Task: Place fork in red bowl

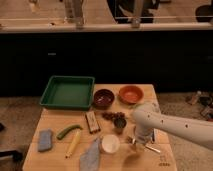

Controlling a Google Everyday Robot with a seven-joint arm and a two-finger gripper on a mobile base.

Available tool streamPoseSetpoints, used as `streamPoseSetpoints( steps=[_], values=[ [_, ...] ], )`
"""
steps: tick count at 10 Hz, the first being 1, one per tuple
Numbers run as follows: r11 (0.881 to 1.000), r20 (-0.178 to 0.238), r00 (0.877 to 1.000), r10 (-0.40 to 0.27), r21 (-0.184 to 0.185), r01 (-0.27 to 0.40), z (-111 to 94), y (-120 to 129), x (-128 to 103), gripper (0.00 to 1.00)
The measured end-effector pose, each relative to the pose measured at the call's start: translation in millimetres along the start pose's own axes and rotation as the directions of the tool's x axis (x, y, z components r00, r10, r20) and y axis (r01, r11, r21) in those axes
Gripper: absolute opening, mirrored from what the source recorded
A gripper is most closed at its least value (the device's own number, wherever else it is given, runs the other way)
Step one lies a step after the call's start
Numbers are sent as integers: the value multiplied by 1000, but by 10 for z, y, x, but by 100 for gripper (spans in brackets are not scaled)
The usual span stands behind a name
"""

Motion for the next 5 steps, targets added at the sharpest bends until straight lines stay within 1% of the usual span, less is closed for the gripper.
streamPoseSetpoints(
  steps=[1,2,3,4,5],
  values=[
    [1000,4,1000,0,1,0,-15,-3,-11,25],
    [1000,-4,1000,-1,-9,1,-1,30,8,16],
    [1000,-3,1000,-3,0,3,-21,6,0,6],
    [1000,-1,1000,-2,-14,2,-7,0,1,1],
    [999,7,1000,5,-46,-5,16,-20,0,0]
  ],
)
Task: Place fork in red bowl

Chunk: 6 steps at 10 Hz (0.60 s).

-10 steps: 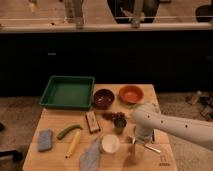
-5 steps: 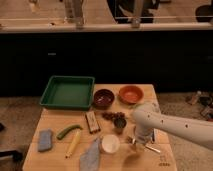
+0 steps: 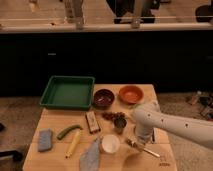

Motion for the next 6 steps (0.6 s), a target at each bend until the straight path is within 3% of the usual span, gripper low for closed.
streamPoseSetpoints(
  steps=[5,6],
  values=[
    [1000,2,1000,4,-20,-4,14,-3,23,0],
    [999,3,1000,10,-38,-10,36,-11,22,0]
  ],
)
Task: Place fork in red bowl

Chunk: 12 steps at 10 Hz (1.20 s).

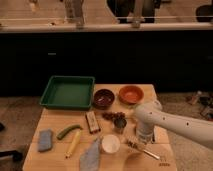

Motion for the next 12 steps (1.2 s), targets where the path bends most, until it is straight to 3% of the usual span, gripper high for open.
streamPoseSetpoints(
  steps=[5,10,12],
  values=[
    [1000,6,1000,4,-5,-4,-14,-25,8,0],
    [996,49,999,-3,84,-1,-241,100,68,0],
    [995,64,998,-6,99,0,-299,124,74,0]
  ],
)
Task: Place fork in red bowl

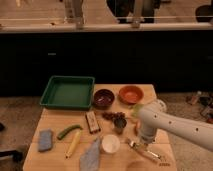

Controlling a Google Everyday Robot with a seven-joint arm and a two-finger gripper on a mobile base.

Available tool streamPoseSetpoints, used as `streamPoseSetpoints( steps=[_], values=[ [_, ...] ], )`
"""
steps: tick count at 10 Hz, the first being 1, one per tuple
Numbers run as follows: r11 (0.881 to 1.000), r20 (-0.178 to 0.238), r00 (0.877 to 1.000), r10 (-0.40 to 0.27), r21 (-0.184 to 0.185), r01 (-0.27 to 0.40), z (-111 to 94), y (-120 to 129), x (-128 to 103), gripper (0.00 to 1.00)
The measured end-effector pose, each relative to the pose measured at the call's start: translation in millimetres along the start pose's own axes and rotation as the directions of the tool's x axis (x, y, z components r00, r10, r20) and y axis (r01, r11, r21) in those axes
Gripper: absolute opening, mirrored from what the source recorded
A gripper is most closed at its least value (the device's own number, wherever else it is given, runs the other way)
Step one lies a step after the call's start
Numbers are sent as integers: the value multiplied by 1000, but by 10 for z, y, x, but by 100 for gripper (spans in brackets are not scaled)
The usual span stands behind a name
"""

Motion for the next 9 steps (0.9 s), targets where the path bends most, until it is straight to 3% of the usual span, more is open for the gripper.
streamPoseSetpoints(
  steps=[9],
  values=[
    [995,75,997,11,102,-19,-679,-187,-40,0]
  ],
)
